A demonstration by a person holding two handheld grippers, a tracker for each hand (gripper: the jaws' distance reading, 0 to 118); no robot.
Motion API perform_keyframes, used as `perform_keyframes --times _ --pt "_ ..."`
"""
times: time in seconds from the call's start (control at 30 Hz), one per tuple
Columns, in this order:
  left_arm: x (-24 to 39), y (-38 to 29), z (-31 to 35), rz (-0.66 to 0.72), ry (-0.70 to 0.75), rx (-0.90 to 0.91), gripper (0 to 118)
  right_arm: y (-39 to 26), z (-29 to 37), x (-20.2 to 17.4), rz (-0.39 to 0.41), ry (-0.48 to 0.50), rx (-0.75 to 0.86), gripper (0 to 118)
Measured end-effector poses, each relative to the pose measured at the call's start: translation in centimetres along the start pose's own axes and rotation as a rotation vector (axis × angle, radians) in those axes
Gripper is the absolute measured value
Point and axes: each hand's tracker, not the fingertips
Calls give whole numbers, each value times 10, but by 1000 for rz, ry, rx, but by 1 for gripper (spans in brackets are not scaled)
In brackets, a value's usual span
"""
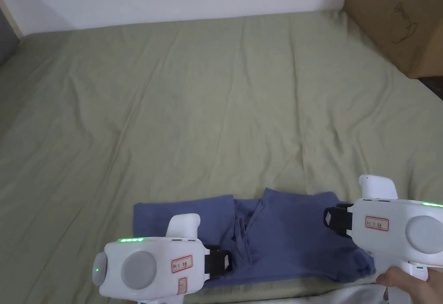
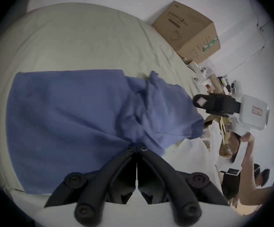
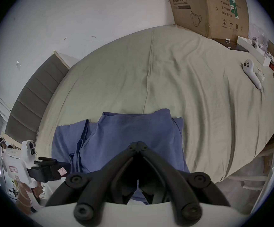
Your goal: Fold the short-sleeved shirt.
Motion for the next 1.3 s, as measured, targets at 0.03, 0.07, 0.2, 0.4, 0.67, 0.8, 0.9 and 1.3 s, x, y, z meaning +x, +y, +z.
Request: perform_keyframes --times 0.03,0.07,0.2,0.4,0.67,0.8,0.9,1.3 --pt "4 0 -2 -2 -15 -11 0 0 0 0 -2 -1 0 0" --pt "9 -1 -7 -10 -16 -28 0 0 0 1 -7 -4 3 0" --pt "25 -10 -21 -76 -39 -91 0 -1 3 1 -8 -22 11 0" --pt "13 -10 11 -11 -133 -23 0 2 14 -4 4 -22 24 0" --pt "-101 3 113 275 -85 211 0 5 10 -19 24 -10 20 0" --pt "-147 -8 123 325 -15 231 3 4 -1 -32 46 -3 -2 0" --pt "-157 -14 112 393 -73 204 48 5 -8 -43 63 5 -20 0" --pt "-174 -1 61 537 -298 185 108 13 -22 -67 109 20 -43 0"
